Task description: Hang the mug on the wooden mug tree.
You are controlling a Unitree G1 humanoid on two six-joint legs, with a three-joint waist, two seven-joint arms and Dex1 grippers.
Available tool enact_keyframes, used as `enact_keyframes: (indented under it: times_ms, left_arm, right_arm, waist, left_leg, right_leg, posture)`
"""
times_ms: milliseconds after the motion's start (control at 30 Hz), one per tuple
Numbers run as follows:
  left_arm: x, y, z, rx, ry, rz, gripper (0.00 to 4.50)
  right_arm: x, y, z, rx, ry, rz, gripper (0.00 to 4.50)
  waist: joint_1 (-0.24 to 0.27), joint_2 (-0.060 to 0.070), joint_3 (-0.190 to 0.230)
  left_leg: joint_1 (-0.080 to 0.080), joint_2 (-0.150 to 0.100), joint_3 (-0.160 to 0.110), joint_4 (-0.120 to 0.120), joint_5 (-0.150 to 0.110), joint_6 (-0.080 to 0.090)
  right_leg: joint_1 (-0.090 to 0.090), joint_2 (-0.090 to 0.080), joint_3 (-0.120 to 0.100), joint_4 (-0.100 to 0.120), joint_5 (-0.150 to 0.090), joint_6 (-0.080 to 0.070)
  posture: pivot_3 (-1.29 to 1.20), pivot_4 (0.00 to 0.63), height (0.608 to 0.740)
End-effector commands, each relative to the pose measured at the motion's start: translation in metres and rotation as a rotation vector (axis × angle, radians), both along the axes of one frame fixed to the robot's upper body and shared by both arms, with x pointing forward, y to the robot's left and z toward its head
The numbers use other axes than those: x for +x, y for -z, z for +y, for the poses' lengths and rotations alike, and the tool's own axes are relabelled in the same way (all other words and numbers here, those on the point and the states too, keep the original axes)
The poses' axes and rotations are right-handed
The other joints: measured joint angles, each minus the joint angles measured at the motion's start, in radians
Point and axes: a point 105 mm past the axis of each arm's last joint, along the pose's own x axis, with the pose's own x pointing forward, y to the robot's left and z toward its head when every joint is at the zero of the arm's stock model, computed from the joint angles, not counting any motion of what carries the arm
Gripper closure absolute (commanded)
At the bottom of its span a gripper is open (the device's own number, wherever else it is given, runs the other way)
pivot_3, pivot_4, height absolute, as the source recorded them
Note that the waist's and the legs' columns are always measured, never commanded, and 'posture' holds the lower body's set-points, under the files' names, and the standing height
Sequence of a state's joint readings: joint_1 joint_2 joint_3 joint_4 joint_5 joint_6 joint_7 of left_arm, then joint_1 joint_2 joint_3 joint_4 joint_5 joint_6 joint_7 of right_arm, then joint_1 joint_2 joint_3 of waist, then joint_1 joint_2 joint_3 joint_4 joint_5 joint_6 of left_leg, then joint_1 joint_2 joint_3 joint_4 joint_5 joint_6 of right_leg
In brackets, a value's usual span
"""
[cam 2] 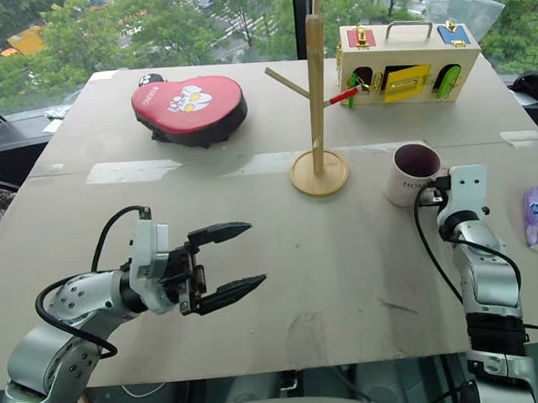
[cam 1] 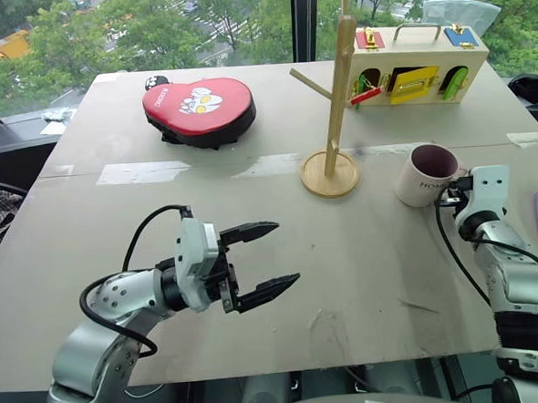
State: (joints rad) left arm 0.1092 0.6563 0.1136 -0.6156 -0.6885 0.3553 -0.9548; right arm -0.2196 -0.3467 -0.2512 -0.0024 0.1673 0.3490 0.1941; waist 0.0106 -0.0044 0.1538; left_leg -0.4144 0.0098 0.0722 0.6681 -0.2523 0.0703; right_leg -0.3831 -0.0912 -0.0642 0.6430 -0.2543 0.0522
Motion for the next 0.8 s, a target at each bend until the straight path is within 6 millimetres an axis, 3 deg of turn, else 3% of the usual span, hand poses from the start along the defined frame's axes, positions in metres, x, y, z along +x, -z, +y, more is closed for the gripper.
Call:
enact_keyframes:
  times_ms: [33,200,467,600,800]
  left_arm:
    - [0.004,-0.004,0.009,-0.046,-0.098,-0.050,0.00]
    - [0.002,-0.011,0.024,-0.190,-0.216,-0.116,0.00]
    - [-0.004,-0.022,0.035,-0.258,-0.245,-0.155,0.00]
    - [-0.012,-0.031,0.028,-0.300,-0.219,-0.152,0.00]
    - [-0.018,-0.035,0.021,-0.302,-0.247,-0.147,0.00]
  right_arm:
    - [-0.001,-0.034,0.023,-0.050,-0.231,-0.104,4.47]
    - [-0.002,-0.085,0.052,-0.162,-0.618,-0.136,4.47]
    - [0.020,-0.153,0.075,-0.351,-0.957,-0.103,4.47]
    - [0.037,-0.170,0.082,-0.412,-1.036,-0.086,4.47]
    - [0.054,-0.175,0.090,-0.484,-1.117,-0.036,4.47]
  waist:
    - [-0.001,0.000,0.000]
    - [-0.011,0.004,0.003]
    - [-0.022,0.003,0.004]
    - [-0.022,0.002,0.004]
    - [-0.023,0.002,0.006]
  left_leg:
    - [0.000,0.000,0.000,0.000,0.000,0.000]
    - [0.000,0.001,0.000,0.000,0.000,0.000]
    - [0.000,0.001,-0.001,0.000,-0.002,0.003]
    - [-0.002,0.000,-0.001,0.000,-0.001,0.002]
    - [-0.002,-0.001,0.000,0.000,-0.002,0.003]
  right_leg:
    - [0.000,0.000,0.000,0.000,0.000,0.000]
    - [0.000,0.000,0.002,0.000,0.000,0.000]
    - [0.000,-0.006,0.000,-0.001,0.000,-0.001]
    - [0.000,-0.008,-0.001,-0.002,0.000,-0.001]
    - [0.000,-0.011,-0.002,-0.002,0.000,0.000]
  posture:
    - [0.00,0.150,0.731]
    - [0.00,0.150,0.731]
    - [0.00,0.150,0.731]
    - [0.00,0.150,0.731]
    - [0.00,0.150,0.731]
